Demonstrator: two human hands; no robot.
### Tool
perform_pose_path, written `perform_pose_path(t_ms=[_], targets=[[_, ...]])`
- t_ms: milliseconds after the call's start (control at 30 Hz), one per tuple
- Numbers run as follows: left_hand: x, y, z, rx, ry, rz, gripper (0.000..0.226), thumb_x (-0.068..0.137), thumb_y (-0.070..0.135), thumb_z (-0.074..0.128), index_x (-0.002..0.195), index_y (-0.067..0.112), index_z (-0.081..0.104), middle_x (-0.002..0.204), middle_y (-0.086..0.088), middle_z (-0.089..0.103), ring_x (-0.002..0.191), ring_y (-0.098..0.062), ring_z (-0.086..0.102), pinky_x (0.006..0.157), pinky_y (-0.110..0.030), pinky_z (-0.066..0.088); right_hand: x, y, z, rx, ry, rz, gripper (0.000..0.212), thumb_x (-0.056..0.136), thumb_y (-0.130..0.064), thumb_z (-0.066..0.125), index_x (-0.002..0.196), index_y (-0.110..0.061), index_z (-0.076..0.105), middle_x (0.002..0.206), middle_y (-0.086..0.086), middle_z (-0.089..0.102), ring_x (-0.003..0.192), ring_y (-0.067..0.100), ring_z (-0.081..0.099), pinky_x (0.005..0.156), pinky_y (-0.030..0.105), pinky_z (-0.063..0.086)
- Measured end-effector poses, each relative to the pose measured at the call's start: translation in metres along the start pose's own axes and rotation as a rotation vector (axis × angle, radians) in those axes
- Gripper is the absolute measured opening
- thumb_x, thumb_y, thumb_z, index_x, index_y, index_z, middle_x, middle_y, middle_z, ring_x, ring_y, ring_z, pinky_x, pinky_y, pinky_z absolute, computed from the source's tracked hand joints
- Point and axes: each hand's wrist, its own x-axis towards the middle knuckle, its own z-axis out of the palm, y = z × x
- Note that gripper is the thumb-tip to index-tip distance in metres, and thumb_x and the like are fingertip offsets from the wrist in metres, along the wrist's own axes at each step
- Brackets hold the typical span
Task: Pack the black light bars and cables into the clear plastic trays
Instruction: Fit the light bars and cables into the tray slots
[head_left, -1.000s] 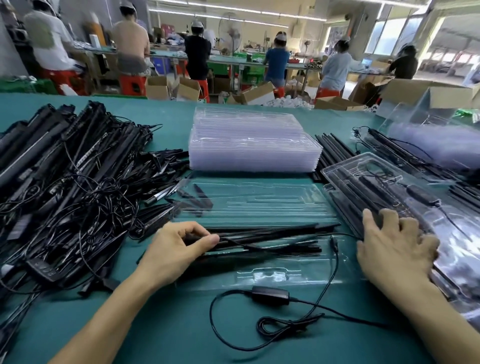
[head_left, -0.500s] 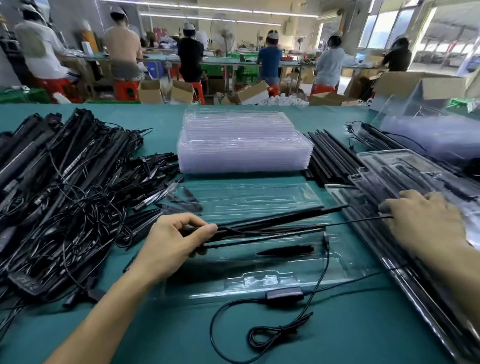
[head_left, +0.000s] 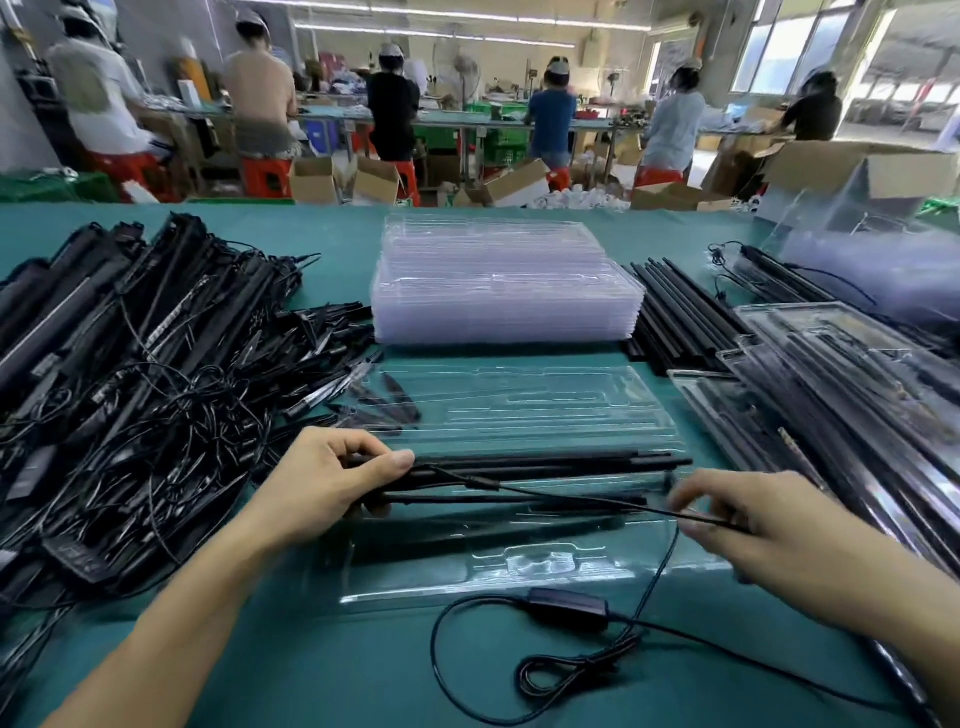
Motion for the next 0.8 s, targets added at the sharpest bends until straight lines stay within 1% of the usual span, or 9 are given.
perform_pose_path(t_ms=[133,200,267,333,467,567,667,700,800], targets=[[0.002,0.001,0.000,-0.010,0.026,-0.015,0.033,0.067,0.051,0.074,0.071,0.018,0.075,0.059,-0.010,0.069,0.039,-0.008,0.054,0.038,-0.015,0.037,0.016,0.002,0.029,-0.200,-0.014,-0.009,0.033,0.096,-0.032,0.054,0.123,-0.051,0.050,0.118,-0.028,0.045,0.105,0.000,0.053,0.090,0.030,0.047],[0.003,-0.001,0.000,0.032,0.013,-0.027,0.033,0.067,0.053,0.074,0.070,0.020,0.074,0.056,-0.005,0.067,0.037,-0.007,0.054,0.037,-0.014,0.036,0.017,0.003,0.036,-0.168,-0.043,-0.018,0.042,0.097,-0.029,0.049,0.132,-0.052,0.043,0.128,-0.034,0.038,0.109,-0.001,0.051,0.092,0.028,0.046],[0.005,-0.003,-0.001,0.076,0.010,-0.040,0.035,0.067,0.056,0.073,0.071,0.021,0.074,0.053,-0.003,0.065,0.037,-0.010,0.052,0.037,-0.014,0.034,0.016,0.007,0.037,-0.160,-0.018,-0.035,0.039,0.097,-0.034,0.050,0.133,-0.050,0.045,0.130,-0.035,0.041,0.115,-0.003,0.049,0.096,0.026,0.044],[0.007,-0.007,-0.001,0.090,0.025,-0.040,0.036,0.066,0.058,0.073,0.070,0.022,0.073,0.047,0.003,0.058,0.037,-0.011,0.050,0.038,-0.013,0.033,0.012,0.010,0.037,-0.152,0.052,-0.032,0.033,0.095,-0.040,0.055,0.127,-0.044,0.053,0.123,-0.028,0.051,0.114,0.001,0.053,0.095,0.028,0.045],[0.008,-0.009,-0.002,0.087,0.026,-0.031,0.038,0.066,0.059,0.073,0.069,0.021,0.073,0.045,0.005,0.050,0.037,-0.011,0.050,0.038,-0.015,0.033,0.003,0.009,0.039,-0.059,0.175,-0.019,0.012,0.083,-0.027,0.075,0.093,-0.029,0.069,0.085,-0.017,0.062,0.081,0.008,0.060,0.074,0.030,0.049],[0.008,-0.011,-0.001,0.064,0.013,-0.013,0.039,0.066,0.057,0.074,0.069,0.019,0.073,0.047,0.004,0.048,0.038,-0.011,0.044,0.038,-0.016,0.036,-0.003,0.005,0.035,0.064,0.303,0.053,0.031,0.065,0.004,0.081,0.077,-0.023,0.070,0.070,-0.010,0.065,0.068,0.006,0.060,0.067,0.027,0.048],[0.008,-0.010,0.001,0.059,-0.004,-0.005,0.039,0.068,0.057,0.075,0.070,0.018,0.074,0.049,0.002,0.049,0.039,-0.012,0.045,0.039,-0.016,0.035,-0.018,-0.001,0.023,0.163,0.384,0.079,0.036,0.060,0.005,0.076,0.070,-0.029,0.067,0.069,-0.010,0.066,0.064,0.007,0.062,0.061,0.017,0.045],[0.008,-0.010,0.001,0.063,-0.004,-0.004,0.039,0.068,0.056,0.075,0.070,0.018,0.074,0.049,0.002,0.049,0.038,-0.012,0.045,0.039,-0.016,0.035,-0.024,-0.004,0.019,0.198,0.332,0.065,0.033,0.061,0.002,0.075,0.070,-0.029,0.069,0.067,-0.008,0.067,0.059,0.005,0.060,0.057,0.017,0.045],[0.012,-0.012,0.002,0.073,0.008,-0.013,0.038,0.067,0.058,0.074,0.069,0.020,0.074,0.047,0.005,0.047,0.038,-0.012,0.046,0.040,-0.018,0.038,-0.036,-0.019,0.013,0.335,-0.030,0.031,0.035,0.067,0.002,0.069,0.074,-0.033,0.072,0.067,0.001,0.069,0.053,0.008,0.057,0.054,0.024,0.047]])
